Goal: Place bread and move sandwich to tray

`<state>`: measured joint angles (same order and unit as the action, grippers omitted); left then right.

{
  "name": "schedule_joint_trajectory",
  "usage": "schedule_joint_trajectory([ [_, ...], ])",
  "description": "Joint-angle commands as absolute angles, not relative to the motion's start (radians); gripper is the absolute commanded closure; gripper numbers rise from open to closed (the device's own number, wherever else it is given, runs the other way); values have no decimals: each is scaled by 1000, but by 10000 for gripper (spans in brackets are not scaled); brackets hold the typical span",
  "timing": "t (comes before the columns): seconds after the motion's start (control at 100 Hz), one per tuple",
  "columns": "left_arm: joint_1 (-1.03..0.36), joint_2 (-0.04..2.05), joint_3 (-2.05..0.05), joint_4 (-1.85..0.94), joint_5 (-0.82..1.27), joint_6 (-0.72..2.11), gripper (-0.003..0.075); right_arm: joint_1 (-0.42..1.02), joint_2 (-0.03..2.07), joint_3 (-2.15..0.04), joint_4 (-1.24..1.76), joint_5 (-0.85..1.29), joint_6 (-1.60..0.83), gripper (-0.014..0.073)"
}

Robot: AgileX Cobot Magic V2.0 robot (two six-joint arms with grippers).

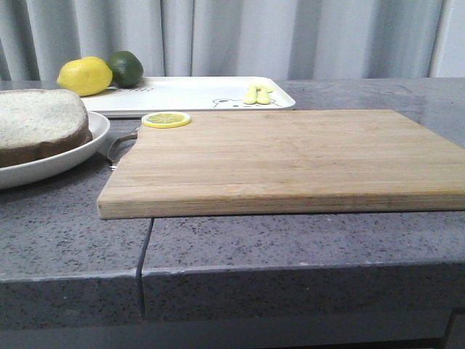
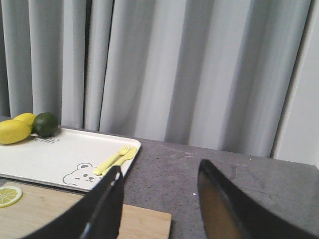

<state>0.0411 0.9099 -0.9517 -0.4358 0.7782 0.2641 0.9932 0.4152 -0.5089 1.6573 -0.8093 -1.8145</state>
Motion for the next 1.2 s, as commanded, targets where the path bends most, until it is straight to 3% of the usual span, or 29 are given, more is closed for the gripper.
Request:
schedule_joint_trajectory([
  [0.0,44,904,-985,-468,711,262,384,988,420,-533,1597,-783,-1827,230],
  [0.33,56,943,-985,-377,671,186,385,988,420,-533,1597,-782,-1827,230],
  [0.69,222,1070,-985,-355,715,174,385,988,420,-533,1598,-775,-1827,230],
  [1.19,224,1244,-985,-360,726,174,385,988,420,-533,1598,-755,-1827,230],
])
